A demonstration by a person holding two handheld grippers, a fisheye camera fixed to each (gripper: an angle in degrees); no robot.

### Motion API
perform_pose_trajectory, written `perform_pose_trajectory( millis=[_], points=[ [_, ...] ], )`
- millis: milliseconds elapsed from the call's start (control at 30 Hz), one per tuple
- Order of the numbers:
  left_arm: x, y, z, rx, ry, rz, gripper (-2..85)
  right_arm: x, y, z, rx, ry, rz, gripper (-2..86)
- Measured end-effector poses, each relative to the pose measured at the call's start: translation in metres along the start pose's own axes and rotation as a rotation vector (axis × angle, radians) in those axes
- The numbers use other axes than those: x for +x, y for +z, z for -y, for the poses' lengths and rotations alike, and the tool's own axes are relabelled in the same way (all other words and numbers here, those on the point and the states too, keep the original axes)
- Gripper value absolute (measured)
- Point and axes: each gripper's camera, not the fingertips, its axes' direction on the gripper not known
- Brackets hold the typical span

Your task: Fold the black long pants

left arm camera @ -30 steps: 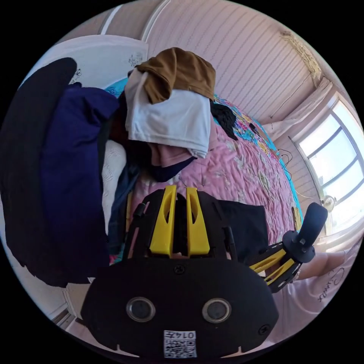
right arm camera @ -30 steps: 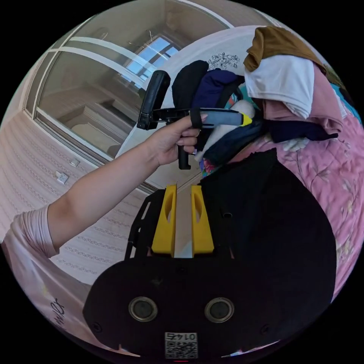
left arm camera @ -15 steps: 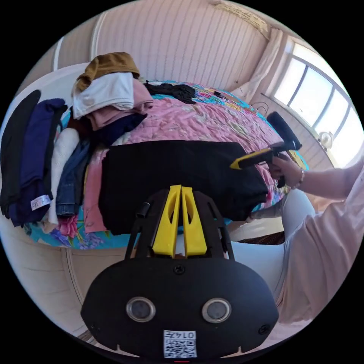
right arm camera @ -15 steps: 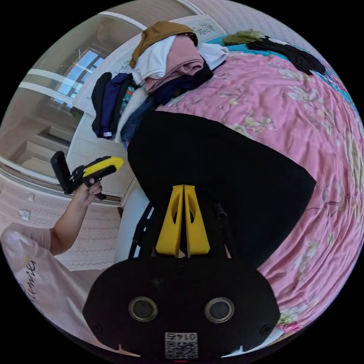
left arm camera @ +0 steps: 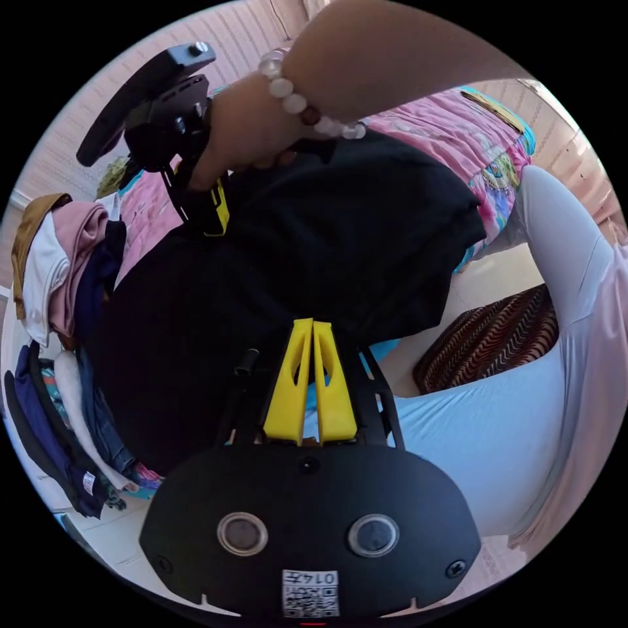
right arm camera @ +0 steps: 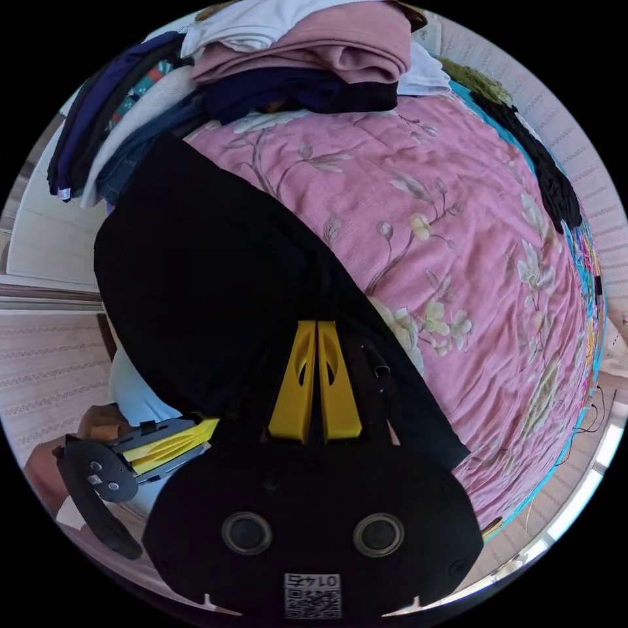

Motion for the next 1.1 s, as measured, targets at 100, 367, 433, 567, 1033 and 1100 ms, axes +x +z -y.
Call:
perform_pose_trajectory(
  millis=[100, 367, 433, 567, 1033, 1100],
  points=[
    [0.0, -0.001, -0.006, 0.025, -0.038, -0.053, -0.9, 0.031, -0.001, 0.005, -0.04, -0.007, 0.07, -0.7],
    [0.059, -0.052, 0.0, 0.251, -0.001, -0.129, 7.4, 0.228, -0.091, -0.176, 0.396, 0.377, 0.353, 1.7],
    [0.082, -0.055, 0.011, 0.287, 0.017, -0.151, 8.9, 0.264, -0.088, -0.219, 0.387, 0.471, 0.333, 4.1],
    [0.129, -0.036, 0.042, 0.251, 0.088, -0.142, 14.5, 0.314, -0.069, -0.275, 0.317, 0.56, 0.408, 8.0],
    [0.132, -0.039, 0.062, 0.166, 0.09, -0.013, 0.5, 0.426, -0.133, -0.348, 0.373, 0.519, 0.775, 0.5],
    [0.133, -0.049, 0.067, 0.222, 0.106, -0.032, 0.3, 0.45, -0.153, -0.374, 0.416, 0.541, 0.797, 0.3]
  ],
)
